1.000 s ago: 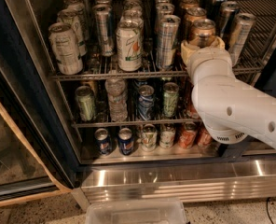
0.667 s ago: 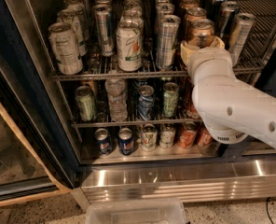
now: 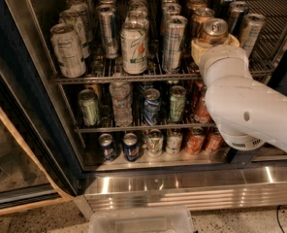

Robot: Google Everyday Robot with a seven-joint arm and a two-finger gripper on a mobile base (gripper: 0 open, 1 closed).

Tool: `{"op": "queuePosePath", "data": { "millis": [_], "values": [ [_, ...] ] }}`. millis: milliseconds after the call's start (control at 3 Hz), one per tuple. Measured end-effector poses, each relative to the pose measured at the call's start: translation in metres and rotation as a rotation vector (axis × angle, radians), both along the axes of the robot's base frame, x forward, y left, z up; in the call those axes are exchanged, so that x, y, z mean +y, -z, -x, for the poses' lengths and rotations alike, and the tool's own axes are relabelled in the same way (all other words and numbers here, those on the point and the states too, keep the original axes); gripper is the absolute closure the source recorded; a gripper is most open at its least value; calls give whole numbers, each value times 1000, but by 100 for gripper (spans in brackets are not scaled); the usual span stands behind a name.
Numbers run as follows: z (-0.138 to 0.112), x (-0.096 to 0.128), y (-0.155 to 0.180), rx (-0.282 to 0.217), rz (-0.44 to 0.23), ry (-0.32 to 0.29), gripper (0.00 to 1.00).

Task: Pick orange can from top shelf of fridge

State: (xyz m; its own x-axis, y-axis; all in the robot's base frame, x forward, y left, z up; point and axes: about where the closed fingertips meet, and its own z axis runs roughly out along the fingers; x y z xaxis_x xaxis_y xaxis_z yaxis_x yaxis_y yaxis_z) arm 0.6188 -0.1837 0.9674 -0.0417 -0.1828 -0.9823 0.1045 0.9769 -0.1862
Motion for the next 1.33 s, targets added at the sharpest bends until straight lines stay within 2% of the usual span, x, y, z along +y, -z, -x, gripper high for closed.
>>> {"op": "queuePosePath", "data": {
  "millis": [667, 1000, 1333],
  "values": [
    [8, -3, -32, -41, -13, -6, 100],
    [16, -3, -39, -10, -34, -39, 100],
    [30, -1, -29, 77, -41, -105, 100]
  ]
}}
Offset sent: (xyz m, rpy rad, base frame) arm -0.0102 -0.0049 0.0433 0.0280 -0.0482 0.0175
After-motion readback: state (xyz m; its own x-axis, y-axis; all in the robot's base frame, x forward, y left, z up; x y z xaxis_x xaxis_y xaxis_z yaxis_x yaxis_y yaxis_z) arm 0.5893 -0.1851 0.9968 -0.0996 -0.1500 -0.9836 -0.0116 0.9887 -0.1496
